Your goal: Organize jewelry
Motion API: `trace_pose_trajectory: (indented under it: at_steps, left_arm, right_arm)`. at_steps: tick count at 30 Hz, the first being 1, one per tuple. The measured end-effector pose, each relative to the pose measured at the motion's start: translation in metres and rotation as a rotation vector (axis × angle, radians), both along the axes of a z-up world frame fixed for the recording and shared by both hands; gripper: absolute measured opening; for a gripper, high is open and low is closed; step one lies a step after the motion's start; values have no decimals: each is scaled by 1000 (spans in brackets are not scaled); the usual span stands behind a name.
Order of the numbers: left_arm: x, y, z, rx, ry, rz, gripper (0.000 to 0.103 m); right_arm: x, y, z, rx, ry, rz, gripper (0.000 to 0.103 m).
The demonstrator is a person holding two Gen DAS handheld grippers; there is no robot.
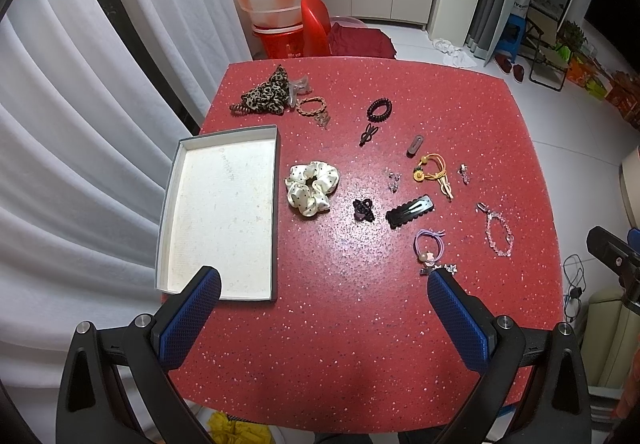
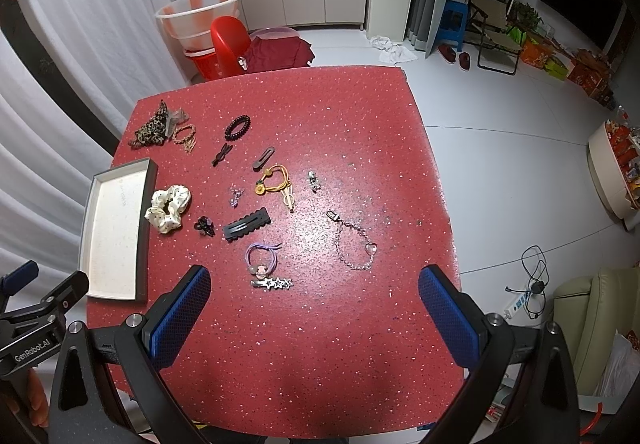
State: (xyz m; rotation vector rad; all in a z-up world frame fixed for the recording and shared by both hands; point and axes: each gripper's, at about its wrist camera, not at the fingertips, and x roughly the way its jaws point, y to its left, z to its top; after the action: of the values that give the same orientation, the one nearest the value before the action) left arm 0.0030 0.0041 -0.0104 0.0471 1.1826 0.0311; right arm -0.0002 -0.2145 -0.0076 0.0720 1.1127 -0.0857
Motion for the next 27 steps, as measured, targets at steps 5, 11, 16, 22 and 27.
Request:
trace_pose_trajectory:
  at_steps: [5, 11, 16, 22, 27]
  left_arm:
    - [2, -2, -1, -1, 7, -4, 103]
    - [8, 3, -10, -33, 33, -2, 103]
    - [16, 7, -30, -55, 73, 21, 103]
    - [26, 7, -66, -155, 149, 45, 103]
    - [41, 1, -98, -203, 188, 78, 103]
  right_arm:
    - [2, 0, -4, 2, 7, -1, 103]
    - [3, -2, -13, 8, 30, -6, 103]
    - [4, -9, -29, 37, 70, -16, 103]
    - [6, -22, -61, 65, 143, -44, 103]
    - [13, -37, -94, 61, 196, -55, 103]
